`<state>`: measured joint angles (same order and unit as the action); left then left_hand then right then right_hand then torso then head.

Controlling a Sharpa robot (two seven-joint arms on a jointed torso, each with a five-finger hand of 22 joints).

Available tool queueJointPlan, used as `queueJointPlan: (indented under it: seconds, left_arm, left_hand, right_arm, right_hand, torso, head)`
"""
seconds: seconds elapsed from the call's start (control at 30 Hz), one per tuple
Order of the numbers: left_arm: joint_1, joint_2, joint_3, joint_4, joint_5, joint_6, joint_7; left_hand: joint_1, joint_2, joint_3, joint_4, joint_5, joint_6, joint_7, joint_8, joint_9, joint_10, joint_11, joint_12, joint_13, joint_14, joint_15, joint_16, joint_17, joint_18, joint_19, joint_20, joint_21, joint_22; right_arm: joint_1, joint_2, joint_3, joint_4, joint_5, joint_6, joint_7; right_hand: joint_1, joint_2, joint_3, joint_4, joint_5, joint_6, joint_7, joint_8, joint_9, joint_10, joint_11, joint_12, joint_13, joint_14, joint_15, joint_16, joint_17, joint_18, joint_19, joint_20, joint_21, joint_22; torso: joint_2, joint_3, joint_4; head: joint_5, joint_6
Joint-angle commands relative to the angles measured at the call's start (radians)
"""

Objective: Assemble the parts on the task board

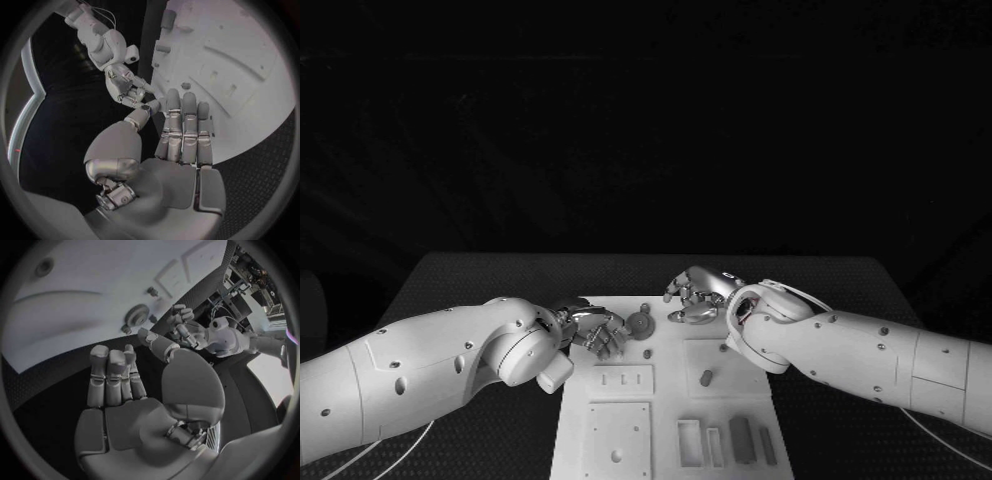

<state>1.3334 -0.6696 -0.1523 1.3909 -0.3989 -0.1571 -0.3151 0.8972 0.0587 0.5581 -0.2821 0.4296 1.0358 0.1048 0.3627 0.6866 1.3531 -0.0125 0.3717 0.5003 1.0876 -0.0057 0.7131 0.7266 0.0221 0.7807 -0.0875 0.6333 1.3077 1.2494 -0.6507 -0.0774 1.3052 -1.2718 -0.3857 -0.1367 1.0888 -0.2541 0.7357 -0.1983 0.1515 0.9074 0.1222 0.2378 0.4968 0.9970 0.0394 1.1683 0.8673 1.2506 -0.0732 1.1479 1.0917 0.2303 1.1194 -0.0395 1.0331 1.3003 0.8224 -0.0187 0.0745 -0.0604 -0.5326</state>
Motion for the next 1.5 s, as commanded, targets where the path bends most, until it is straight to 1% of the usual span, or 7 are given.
queueJointPlan:
  seconds: [0.03, 0.2, 0.47, 0.63, 0.73, 0.9, 1.5]
  left_arm:
    - [0.002, 0.002, 0.000, -0.002, -0.057, 0.077, -0.091]
    - [0.007, 0.001, 0.000, -0.001, -0.102, 0.065, -0.128]
    - [0.035, 0.022, -0.006, -0.010, -0.161, 0.111, -0.188]
    - [0.062, 0.037, -0.040, -0.005, -0.222, 0.153, -0.221]
    - [0.075, 0.046, -0.065, 0.004, -0.253, 0.168, -0.233]
    - [0.082, 0.055, -0.077, 0.014, -0.304, 0.188, -0.248]
    - [0.085, 0.071, -0.085, 0.027, -0.334, 0.218, -0.266]
  left_hand:
    - [0.005, 0.010, 0.005, 0.003, -0.016, 0.025, -0.030, -0.001, 0.005, -0.012, 0.000, 0.006, 0.003, -0.010, -0.002, 0.006, -0.003, -0.018, -0.009, -0.019, 0.006, 0.015]
    - [0.007, 0.009, 0.006, 0.002, -0.012, 0.028, -0.031, -0.002, 0.009, -0.010, -0.002, 0.009, 0.006, -0.008, -0.003, 0.009, -0.004, -0.017, -0.007, -0.020, 0.007, 0.014]
    - [0.006, 0.005, 0.007, -0.002, 0.007, 0.038, -0.035, -0.003, 0.021, -0.003, -0.007, 0.018, 0.013, 0.000, -0.006, 0.019, -0.006, -0.014, -0.003, -0.023, 0.011, 0.013]
    - [0.006, 0.004, 0.007, -0.004, 0.017, 0.041, -0.037, -0.004, 0.026, -0.001, -0.009, 0.021, 0.015, 0.002, -0.008, 0.023, -0.007, -0.013, 0.000, -0.024, 0.013, 0.013]
    - [0.003, -0.004, 0.006, -0.007, 0.066, 0.051, -0.040, -0.008, 0.036, 0.004, -0.012, 0.029, 0.021, 0.008, -0.012, 0.033, -0.008, -0.012, 0.004, -0.027, 0.019, 0.014]
    - [0.001, -0.008, 0.003, -0.009, 0.104, 0.061, -0.044, -0.012, 0.045, 0.010, -0.016, 0.037, 0.027, 0.012, -0.015, 0.044, -0.008, -0.009, 0.005, -0.031, 0.026, 0.015]
    - [0.002, -0.011, 0.003, -0.010, 0.127, 0.070, -0.047, -0.019, 0.055, 0.019, -0.022, 0.047, 0.034, 0.021, -0.021, 0.059, -0.009, -0.004, 0.011, -0.037, 0.039, 0.018]
  right_arm:
    - [0.016, 0.001, 0.003, -0.041, 0.128, 0.002, 0.030]
    - [0.026, 0.007, 0.029, -0.109, 0.184, 0.017, 0.047]
    - [0.037, 0.020, 0.033, -0.196, 0.224, 0.001, 0.062]
    - [0.039, 0.020, 0.034, -0.209, 0.226, -0.002, 0.064]
    - [0.039, 0.021, 0.035, -0.212, 0.228, 0.000, 0.064]
    - [0.040, 0.021, 0.035, -0.218, 0.228, 0.000, 0.063]
    - [0.040, 0.023, 0.036, -0.224, 0.233, 0.009, 0.062]
  right_hand:
    - [0.009, 0.000, 0.000, 0.009, 0.011, -0.030, 0.030, -0.001, -0.001, -0.002, -0.001, -0.004, -0.003, -0.004, 0.002, -0.007, -0.002, 0.032, -0.003, 0.004, -0.007, -0.002]
    - [0.010, 0.004, 0.002, 0.012, 0.020, -0.030, 0.029, 0.000, -0.001, -0.003, -0.001, -0.004, -0.005, -0.005, 0.002, -0.008, -0.002, 0.032, -0.005, 0.005, -0.009, -0.001]
    - [0.006, 0.010, -0.002, 0.017, 0.043, -0.029, 0.027, 0.002, -0.001, 0.002, -0.004, -0.018, -0.031, -0.008, -0.001, -0.032, -0.025, 0.032, -0.013, 0.011, -0.025, -0.009]
    - [0.008, 0.011, 0.000, 0.015, 0.055, -0.029, 0.027, 0.002, -0.001, 0.003, -0.004, -0.020, -0.037, -0.007, -0.001, -0.035, -0.029, 0.032, -0.014, 0.012, -0.028, -0.010]
    - [0.009, 0.011, 0.001, 0.015, 0.061, -0.029, 0.027, 0.002, -0.001, 0.003, -0.004, -0.020, -0.040, -0.007, 0.000, -0.036, -0.031, 0.032, -0.014, 0.013, -0.030, -0.011]
    - [0.011, 0.013, 0.002, 0.014, 0.065, -0.030, 0.027, 0.002, -0.001, 0.003, -0.004, -0.020, -0.042, -0.007, -0.001, -0.037, -0.032, 0.032, -0.015, 0.013, -0.031, -0.011]
    - [0.015, 0.016, 0.006, 0.012, 0.071, -0.030, 0.027, 0.002, -0.001, 0.003, -0.004, -0.020, -0.046, -0.007, 0.000, -0.038, -0.034, 0.032, -0.015, 0.014, -0.032, -0.012]
  torso:
    - [0.001, 0.0009, 0.0022]
    - [0.000, 0.0011, 0.0018]
    - [0.000, 0.0038, 0.0011]
    - [0.000, 0.0016, -0.0005]
    - [0.000, 0.0018, -0.0006]
    - [0.000, 0.0008, 0.0007]
    - [0.000, 0.0003, -0.0006]
  head:
    - [0.000, -0.002]
    - [-0.001, -0.007]
    - [0.005, -0.017]
    - [0.008, -0.023]
    - [0.010, -0.025]
    - [0.009, -0.030]
    - [0.010, -0.049]
